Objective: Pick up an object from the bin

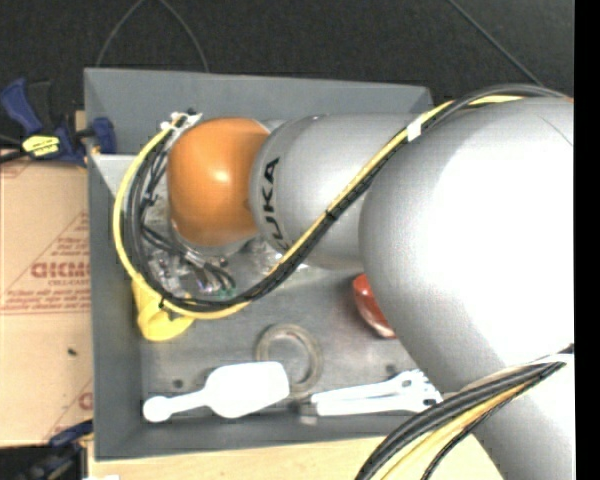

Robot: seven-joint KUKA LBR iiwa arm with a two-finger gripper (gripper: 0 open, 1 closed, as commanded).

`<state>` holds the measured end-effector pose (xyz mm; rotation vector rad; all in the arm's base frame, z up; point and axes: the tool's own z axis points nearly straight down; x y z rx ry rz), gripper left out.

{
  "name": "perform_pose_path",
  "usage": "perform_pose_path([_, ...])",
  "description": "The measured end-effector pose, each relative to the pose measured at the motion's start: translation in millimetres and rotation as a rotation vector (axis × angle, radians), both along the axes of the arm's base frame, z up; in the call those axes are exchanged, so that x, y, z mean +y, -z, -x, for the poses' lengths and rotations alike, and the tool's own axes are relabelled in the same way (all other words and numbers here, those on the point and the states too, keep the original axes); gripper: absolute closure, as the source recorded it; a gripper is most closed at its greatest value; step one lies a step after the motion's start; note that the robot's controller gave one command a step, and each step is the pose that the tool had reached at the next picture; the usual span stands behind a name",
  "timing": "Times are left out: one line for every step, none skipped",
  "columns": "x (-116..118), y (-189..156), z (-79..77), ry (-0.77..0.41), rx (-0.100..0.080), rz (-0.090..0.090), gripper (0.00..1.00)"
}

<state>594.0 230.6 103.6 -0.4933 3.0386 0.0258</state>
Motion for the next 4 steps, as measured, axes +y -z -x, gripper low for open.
perform_pose_path([0,0,0.1,-0.029,-0.006,-0.001,1.00])
perform_pose_path([-1,1,-0.1,-0.051,-0.012,-0.001,1.00])
perform_pose_path([-1,0,0.0,-0.069,-0.018,-0.002,1.00])
perform_pose_path([-3,1,-12.5,-0.205,-0.042,0.004,1.00])
